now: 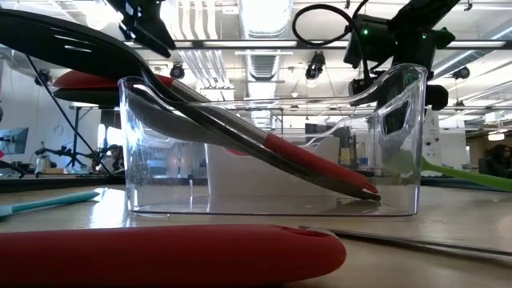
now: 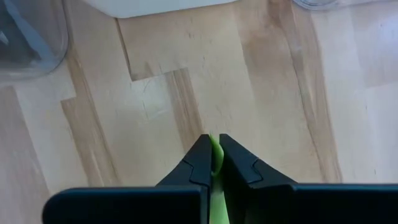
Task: Pick & Place Kitchen Items
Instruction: Put the green spatula into the white bin
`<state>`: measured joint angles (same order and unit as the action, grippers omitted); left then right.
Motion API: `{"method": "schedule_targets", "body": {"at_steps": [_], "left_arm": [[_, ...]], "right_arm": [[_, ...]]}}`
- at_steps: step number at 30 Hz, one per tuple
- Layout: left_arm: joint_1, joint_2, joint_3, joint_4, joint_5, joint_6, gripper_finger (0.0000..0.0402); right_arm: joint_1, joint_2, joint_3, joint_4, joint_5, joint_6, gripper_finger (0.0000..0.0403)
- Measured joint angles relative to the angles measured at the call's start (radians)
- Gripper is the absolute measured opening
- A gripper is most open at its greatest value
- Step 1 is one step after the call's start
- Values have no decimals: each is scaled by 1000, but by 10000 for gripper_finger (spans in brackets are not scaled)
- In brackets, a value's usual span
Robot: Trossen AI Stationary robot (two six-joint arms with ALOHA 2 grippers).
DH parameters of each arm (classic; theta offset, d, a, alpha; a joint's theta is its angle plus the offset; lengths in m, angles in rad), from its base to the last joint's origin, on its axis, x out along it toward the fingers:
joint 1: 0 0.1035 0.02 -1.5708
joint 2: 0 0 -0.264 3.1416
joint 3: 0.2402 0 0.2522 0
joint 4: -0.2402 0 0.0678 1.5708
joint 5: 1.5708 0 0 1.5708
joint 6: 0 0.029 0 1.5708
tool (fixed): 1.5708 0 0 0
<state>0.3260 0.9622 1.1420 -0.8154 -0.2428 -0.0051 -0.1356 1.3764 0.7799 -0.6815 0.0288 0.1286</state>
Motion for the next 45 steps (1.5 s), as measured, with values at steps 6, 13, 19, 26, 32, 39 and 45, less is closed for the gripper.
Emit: {"method": "schedule_targets", "body": {"at_steps": [6, 13, 19, 26, 32, 39, 45], "left_arm": [[0, 26, 0, 0, 17, -1, 300], [0, 44, 0, 1, 17, 1, 300], [0, 50, 0, 2, 17, 4, 300], [0, 50, 0, 30, 17, 3, 300], [0, 52, -2, 96, 31, 3, 300], [-2, 110, -45, 331, 179, 1, 300], [-11, 214, -117, 687, 293, 4, 300]], "right_arm": [[0, -9, 1, 4, 0, 0, 7], [0, -23, 4, 3, 0, 1, 7], [0, -45, 71, -19, 0, -5, 7], [0, -104, 176, -33, 0, -27, 7], [0, -195, 298, -40, 0, -37, 7], [9, -291, 413, 83, 0, -103, 7], [48, -335, 425, 325, -11, -189, 8]]}}
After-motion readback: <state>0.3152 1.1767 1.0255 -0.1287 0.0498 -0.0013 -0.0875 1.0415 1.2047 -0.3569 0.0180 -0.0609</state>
